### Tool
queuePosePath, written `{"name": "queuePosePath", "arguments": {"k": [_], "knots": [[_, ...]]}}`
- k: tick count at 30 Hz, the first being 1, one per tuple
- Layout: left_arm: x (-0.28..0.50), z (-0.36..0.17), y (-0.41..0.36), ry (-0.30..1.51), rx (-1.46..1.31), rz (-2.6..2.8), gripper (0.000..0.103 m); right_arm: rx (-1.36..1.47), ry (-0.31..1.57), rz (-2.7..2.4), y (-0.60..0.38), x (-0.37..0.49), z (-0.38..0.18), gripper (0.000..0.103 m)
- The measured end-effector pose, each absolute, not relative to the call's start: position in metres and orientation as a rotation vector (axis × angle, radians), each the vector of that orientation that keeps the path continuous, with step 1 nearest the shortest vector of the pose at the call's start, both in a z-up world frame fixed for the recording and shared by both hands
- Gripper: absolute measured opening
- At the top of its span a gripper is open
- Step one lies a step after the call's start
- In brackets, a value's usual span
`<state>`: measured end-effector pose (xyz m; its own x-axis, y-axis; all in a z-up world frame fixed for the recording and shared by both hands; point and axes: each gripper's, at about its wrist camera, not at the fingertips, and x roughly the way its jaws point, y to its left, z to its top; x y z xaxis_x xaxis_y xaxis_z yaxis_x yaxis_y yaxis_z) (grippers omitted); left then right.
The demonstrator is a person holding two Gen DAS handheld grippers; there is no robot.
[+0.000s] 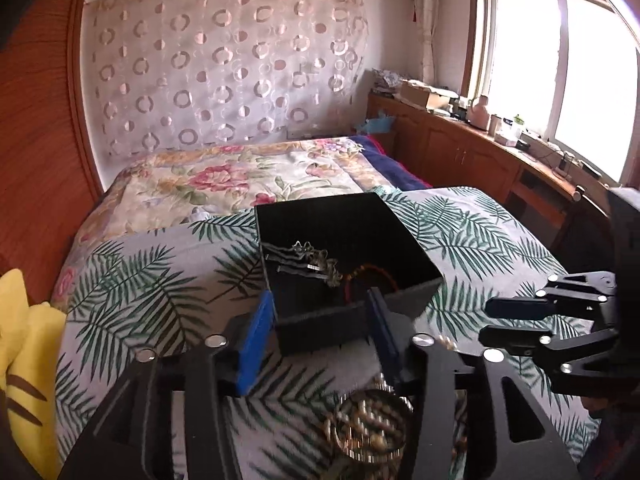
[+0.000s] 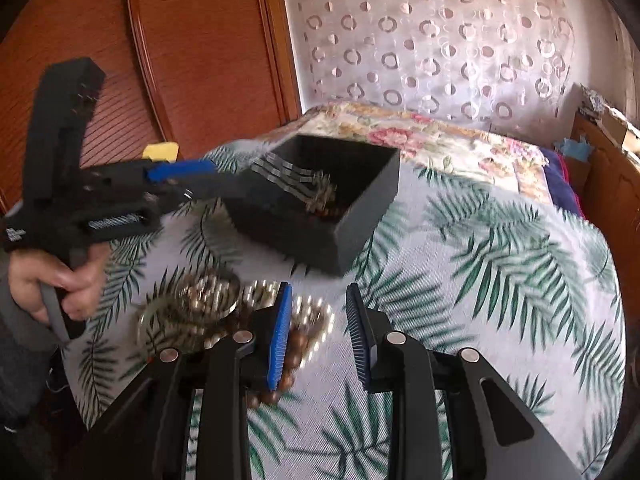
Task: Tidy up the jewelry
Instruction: 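Grasp a dark bead bracelet with the right tool while the left moves to the metal bangle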
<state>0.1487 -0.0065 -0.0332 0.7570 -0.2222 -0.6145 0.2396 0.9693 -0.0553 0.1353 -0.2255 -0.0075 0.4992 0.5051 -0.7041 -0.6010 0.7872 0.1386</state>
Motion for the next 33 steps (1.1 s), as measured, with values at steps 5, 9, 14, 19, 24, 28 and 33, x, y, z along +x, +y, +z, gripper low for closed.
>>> {"name": "queuePosePath", "arguments": {"k": [5, 9, 14, 19, 24, 28, 33], "knots": [[0.121, -0.038, 0.000, 0.657, 0.031, -0.249, 0.062, -0.130, 0.846, 0.682, -0.224, 0.122, -0.020, 0.031], [0.100, -0.046, 0.007, 0.660, 0.036, -0.234, 0.066, -0.143, 0.871, 0.682, -0.222, 0.110, -0.028, 0.031], [0.078, -0.054, 0.019, 0.668, 0.014, -0.226, 0.075, -0.135, 0.902, 0.663, -0.221, 0.104, -0.037, 0.031], [0.061, -0.059, 0.024, 0.675, 0.024, -0.219, 0.081, -0.114, 0.916, 0.681, -0.219, 0.104, -0.042, 0.021], [0.052, -0.066, 0.024, 0.697, 0.023, -0.227, 0.082, -0.103, 0.863, 0.687, -0.220, 0.096, -0.030, 0.014], [0.050, -0.073, 0.022, 0.716, 0.017, -0.240, 0.082, -0.077, 0.796, 0.686, -0.226, 0.090, -0.010, 0.014], [0.050, -0.077, 0.015, 0.738, 0.026, -0.262, 0.082, -0.053, 0.721, 0.679, -0.235, 0.081, 0.017, 0.013]]}}
